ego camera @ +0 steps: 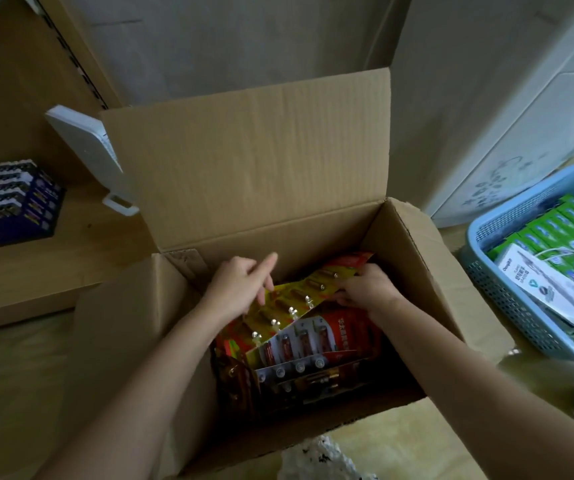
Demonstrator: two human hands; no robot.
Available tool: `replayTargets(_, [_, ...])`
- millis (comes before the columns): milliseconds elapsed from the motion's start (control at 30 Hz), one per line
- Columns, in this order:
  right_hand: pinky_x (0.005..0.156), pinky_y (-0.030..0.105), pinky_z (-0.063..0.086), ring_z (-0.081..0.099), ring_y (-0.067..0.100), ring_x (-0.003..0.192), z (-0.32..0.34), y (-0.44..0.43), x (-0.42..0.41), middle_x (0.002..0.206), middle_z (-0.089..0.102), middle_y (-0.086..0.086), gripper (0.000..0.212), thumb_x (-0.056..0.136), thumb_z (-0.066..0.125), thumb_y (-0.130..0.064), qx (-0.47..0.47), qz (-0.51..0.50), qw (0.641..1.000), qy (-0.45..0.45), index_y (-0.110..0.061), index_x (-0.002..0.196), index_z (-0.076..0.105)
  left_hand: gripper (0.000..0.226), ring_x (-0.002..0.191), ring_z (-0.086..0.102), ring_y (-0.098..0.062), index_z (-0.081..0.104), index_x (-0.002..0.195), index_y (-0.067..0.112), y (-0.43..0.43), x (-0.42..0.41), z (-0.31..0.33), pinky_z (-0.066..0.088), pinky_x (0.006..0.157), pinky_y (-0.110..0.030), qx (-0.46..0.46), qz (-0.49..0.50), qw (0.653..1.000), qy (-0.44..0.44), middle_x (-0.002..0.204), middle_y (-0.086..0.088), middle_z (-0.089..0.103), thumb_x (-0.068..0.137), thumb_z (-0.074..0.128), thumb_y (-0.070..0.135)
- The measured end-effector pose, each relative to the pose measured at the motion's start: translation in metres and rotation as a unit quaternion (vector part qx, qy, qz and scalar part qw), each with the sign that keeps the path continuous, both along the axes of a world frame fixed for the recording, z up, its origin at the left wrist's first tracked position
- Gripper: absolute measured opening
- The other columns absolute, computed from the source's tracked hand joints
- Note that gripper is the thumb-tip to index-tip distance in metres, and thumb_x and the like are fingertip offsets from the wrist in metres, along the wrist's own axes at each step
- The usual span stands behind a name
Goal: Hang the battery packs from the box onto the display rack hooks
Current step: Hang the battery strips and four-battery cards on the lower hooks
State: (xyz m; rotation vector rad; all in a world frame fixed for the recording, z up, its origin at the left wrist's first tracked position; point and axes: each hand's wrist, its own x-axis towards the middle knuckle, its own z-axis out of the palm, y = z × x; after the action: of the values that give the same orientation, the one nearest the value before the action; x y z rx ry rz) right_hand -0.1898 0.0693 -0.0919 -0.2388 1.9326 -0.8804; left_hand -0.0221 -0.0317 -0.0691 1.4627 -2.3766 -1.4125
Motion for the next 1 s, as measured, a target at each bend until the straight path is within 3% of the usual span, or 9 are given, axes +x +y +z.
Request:
replayTargets(67, [0.072,0.036,0.057,0.069,0.024,0.077,0.012,0.022,0.001,0.086,0.071,0.009,0.005,0.089,0.057,-0.012,-0.018,0.063,0.990,0.126,-0.011,0.087,0.061,0.033,0.062,0.057,-0.017,0.062,0.074,0.014,-0.010,-0.004,-0.012,0.049,0.074,-0.036,-0.025,-0.008,0.998,-0.049,0.072,-0.006,0.066,0.096,0.042,0.028])
replayTargets(167, [0.062,0.016,0.055,0.068,0.005,0.068,0.039,0.059,0.008,0.090,0.069,-0.005,0.012,0.091,0.055,-0.015,-0.108,0.115,0.962,0.223,-0.024,0.099,0.054,0.025,0.111,0.056,-0.026,0.060,0.115,0.011,-0.012,-0.009,-0.038,0.044,0.096,-0.033,-0.024,-0.072,0.990,-0.119,0.121,-0.012,0.061,0.094,0.045,0.013])
replayTargets(233, [0.062,0.014,0.054,0.068,-0.001,0.070,0.055,0.074,0.012,0.091,0.068,-0.013,0.020,0.091,0.054,-0.018,-0.149,0.144,0.944,0.258,-0.025,0.109,0.051,0.044,0.133,0.039,-0.025,0.041,0.137,0.008,-0.007,-0.016,-0.050,0.032,0.110,-0.032,0.013,-0.117,0.985,-0.124,0.144,-0.012,0.042,0.096,0.045,0.021])
replayTargets(300, [0.069,0.026,0.057,0.069,0.002,0.076,0.065,0.083,0.011,0.093,0.072,-0.013,0.025,0.091,0.055,-0.020,-0.166,0.160,0.919,0.321,-0.023,0.116,0.052,0.058,0.141,0.024,-0.024,0.026,0.145,0.010,0.000,-0.026,-0.057,0.022,0.116,-0.035,0.054,-0.132,0.982,-0.122,0.153,-0.010,0.026,0.096,0.041,0.038])
replayTargets(433, [0.072,0.039,0.056,0.071,0.009,0.074,0.081,0.097,-0.004,0.087,0.075,-0.010,0.027,0.089,0.059,-0.017,-0.200,0.144,0.882,0.402,-0.025,0.115,0.055,0.074,0.135,0.028,-0.028,0.033,0.141,0.015,0.006,-0.038,-0.061,0.028,0.110,-0.041,-0.032,-0.178,0.965,-0.191,0.145,-0.009,0.033,0.084,0.049,0.060])
replayTargets(600, [0.063,0.005,0.047,0.067,-0.008,0.070,0.089,0.100,-0.027,0.071,0.067,-0.034,0.022,0.086,0.060,-0.018,-0.227,0.116,0.892,0.374,-0.031,0.103,0.059,0.053,0.103,0.055,-0.025,0.056,0.104,0.012,-0.004,-0.030,-0.053,0.040,0.076,-0.031,-0.025,-0.163,0.975,-0.149,0.114,-0.008,0.059,0.068,0.077,0.045])
replayTargets(767, [0.062,0.007,0.048,0.067,-0.001,0.068,0.087,0.079,-0.040,0.077,0.072,-0.020,0.013,0.078,0.057,-0.037,-0.292,0.011,0.909,0.298,-0.031,0.085,0.067,0.036,0.098,0.066,-0.021,0.068,0.101,0.009,-0.014,-0.025,-0.039,0.051,0.091,-0.042,0.090,-0.195,0.972,-0.098,0.104,-0.006,0.071,0.071,0.079,0.026])
replayTargets(900, [0.059,0.006,0.045,0.062,-0.005,0.062,0.096,0.051,-0.044,0.065,0.069,-0.022,0.016,0.089,0.058,-0.024,-0.313,-0.036,0.905,0.286,-0.032,0.077,0.065,0.018,0.086,0.068,-0.023,0.069,0.090,0.004,-0.017,-0.011,-0.015,0.054,0.086,-0.041,0.112,-0.090,0.990,0.007,0.094,-0.011,0.072,0.075,0.075,0.012])
replayTargets(1000, [0.053,0.003,0.040,0.057,-0.008,0.055,0.132,0.029,-0.041,0.056,0.064,-0.023,0.022,0.092,0.055,-0.018,-0.315,-0.052,0.909,0.266,-0.028,0.073,0.062,0.016,0.084,0.067,-0.017,0.069,0.088,0.014,-0.018,0.007,0.031,0.052,0.086,-0.037,0.112,-0.016,0.991,0.068,0.090,-0.004,0.072,0.075,0.074,0.007])
